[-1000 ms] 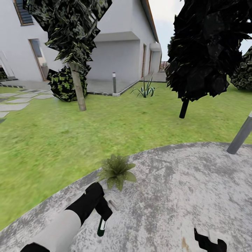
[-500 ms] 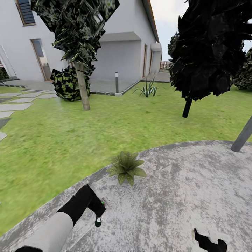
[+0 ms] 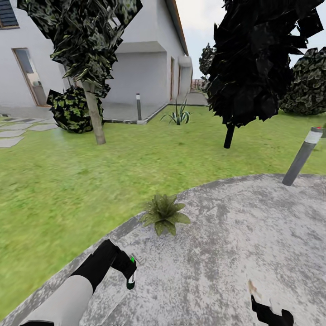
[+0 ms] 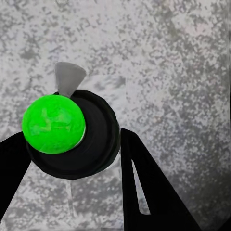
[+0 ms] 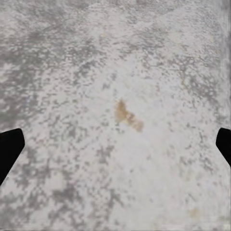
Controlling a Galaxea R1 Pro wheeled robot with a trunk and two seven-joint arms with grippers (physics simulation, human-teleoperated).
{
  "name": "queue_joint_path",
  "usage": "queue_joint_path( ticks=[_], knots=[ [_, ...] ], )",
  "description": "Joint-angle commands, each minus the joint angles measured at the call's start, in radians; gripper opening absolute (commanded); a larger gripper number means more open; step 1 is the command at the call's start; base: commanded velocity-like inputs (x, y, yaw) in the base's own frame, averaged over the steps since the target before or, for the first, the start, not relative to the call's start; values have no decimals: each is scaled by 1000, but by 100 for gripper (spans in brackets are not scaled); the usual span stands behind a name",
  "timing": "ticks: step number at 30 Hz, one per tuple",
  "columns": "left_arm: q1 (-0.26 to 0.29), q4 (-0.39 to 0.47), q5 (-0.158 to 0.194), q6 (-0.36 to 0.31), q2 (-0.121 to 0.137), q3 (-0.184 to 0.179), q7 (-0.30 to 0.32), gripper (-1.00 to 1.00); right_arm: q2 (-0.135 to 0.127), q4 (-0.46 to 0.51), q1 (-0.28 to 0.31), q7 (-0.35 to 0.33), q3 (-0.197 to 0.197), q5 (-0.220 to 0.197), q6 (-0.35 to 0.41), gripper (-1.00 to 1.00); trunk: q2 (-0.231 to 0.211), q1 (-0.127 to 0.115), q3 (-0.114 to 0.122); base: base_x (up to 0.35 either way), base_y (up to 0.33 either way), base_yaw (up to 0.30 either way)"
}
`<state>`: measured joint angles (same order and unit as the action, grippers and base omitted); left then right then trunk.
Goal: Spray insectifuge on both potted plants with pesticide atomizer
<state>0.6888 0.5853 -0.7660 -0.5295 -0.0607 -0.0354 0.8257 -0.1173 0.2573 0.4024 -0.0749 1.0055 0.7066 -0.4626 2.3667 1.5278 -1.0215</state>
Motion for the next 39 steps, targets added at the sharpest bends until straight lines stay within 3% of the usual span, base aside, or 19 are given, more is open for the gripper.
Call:
queue_joint_path(
  ticks=[1,5,7,8,9,10,13,16,20,23,26,27,31,36,39],
  knots=[
    [-1,2,-6,25,-3,0,6,-100,1,-1,1,-8,8,2,-4,100,0,-1,-1,-196,191,-298],
    [-3,1,-4,33,-4,0,6,-100,-1,0,1,-13,-8,13,-3,100,0,-1,-1,-64,63,-162],
    [-3,-17,-4,71,-5,0,6,-100,-6,5,2,-20,-121,87,-4,100,0,-1,-1,-7,7,-19],
    [-3,-27,-5,93,-5,0,6,-100,-7,7,2,-25,-161,109,-4,100,0,-1,-1,-3,3,-8],
    [-3,-49,-6,141,-5,0,5,-100,-8,16,2,-50,-242,138,-4,100,0,-1,-1,-1,1,-3],
    [-3,-59,-6,161,-4,0,6,-100,-8,23,3,-74,-283,146,-4,100,0,-1,-1,-1,1,-2],
    [-3,-95,-9,204,-1,-1,5,-100,-7,90,15,-279,-444,158,-3,100,0,-1,-1,0,0,0],
    [-3,-129,-15,228,2,-3,6,-100,-6,177,28,-475,-506,159,0,100,0,-1,-1,0,0,0],
    [-3,-180,-17,335,2,-7,8,-100,1,228,76,-724,-520,159,2,100,0,-1,-1,0,0,0],
    [-4,-215,-20,350,-2,-14,10,-100,6,233,85,-833,-551,160,2,100,0,-1,-1,0,0,0],
    [-3,-228,-28,350,-3,-55,14,-100,29,233,91,-870,-636,159,0,100,0,-1,-1,0,0,0],
    [-3,-231,-30,350,2,-123,16,-100,52,233,93,-876,-690,158,-2,-100,0,-1,-1,0,0,0],
    [-3,-232,-30,352,0,-153,16,-100,118,235,94,-878,-703,160,-2,-100,0,-1,-1,0,0,0],
    [-3,-234,-27,354,-5,-206,16,-100,156,238,104,-879,-708,159,-2,-100,0,-1,-1,0,0,0],
    [-5,-242,-26,357,-12,-220,16,-100,178,245,109,-884,-740,158,-2,-100,0,-1,-1,0,0,0]
  ],
)
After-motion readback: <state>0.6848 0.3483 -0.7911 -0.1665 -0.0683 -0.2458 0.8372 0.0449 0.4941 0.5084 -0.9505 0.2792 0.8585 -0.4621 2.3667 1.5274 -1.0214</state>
